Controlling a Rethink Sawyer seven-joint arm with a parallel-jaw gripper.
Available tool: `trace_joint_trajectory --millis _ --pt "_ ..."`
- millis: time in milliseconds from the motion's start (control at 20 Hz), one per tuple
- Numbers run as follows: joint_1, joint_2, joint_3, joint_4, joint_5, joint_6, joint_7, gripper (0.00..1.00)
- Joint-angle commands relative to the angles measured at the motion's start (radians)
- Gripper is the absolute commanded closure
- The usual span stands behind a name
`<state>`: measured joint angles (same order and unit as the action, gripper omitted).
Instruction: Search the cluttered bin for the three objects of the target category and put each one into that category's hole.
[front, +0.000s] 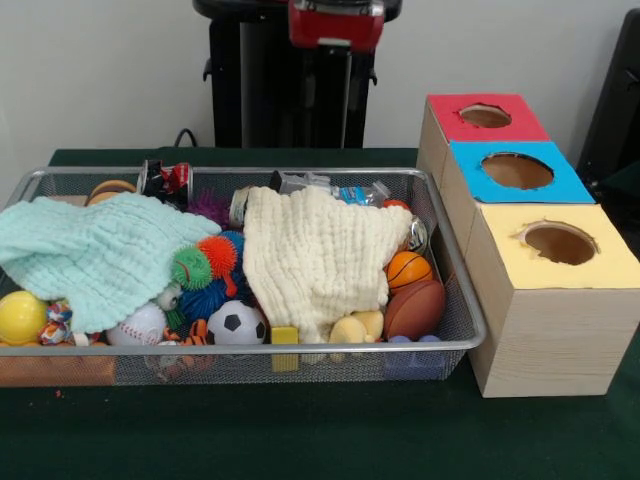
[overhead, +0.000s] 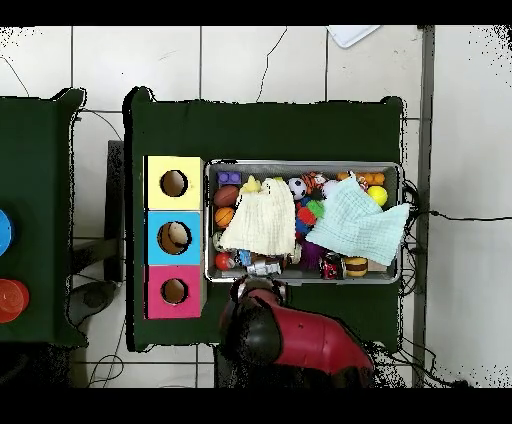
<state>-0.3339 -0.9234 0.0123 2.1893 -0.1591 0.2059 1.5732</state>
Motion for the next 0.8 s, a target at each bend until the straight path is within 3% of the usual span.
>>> trace_joint_trajectory --millis 50,400,800 --pt "-0.121 0.147 0.153 -0.108 -0.142 -0.019 -0.088 0.0" --pt "-0.219 0.163 0.275 -0.226 -0.223 0.105 -0.145 0.0" --pt "-0.337 0.22 0.406 -0.283 -0.348 0.126 -0.217 0.0"
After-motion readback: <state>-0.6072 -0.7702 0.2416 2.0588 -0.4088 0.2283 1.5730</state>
